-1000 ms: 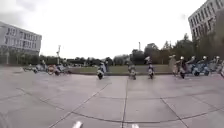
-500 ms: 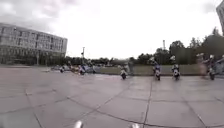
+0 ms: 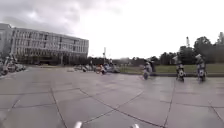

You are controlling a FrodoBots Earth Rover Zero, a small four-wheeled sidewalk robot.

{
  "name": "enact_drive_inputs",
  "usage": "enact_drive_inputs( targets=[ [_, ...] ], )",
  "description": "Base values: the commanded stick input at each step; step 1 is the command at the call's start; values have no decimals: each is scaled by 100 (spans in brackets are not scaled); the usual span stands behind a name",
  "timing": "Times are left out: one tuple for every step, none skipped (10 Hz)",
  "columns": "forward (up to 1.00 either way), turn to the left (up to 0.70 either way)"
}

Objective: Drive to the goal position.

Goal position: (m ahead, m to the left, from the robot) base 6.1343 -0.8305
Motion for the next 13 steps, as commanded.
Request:
enact_drive_inputs(
  targets=[
    [0, 70],
    [0, 70],
    [0, 70],
    [0, 70],
    [0, 3],
    [0, 0],
    [0, 0],
    [0, 0],
    [40, 0],
    [66, 0],
    [70, 0],
    [70, 0],
    [70, 0]
  ],
)
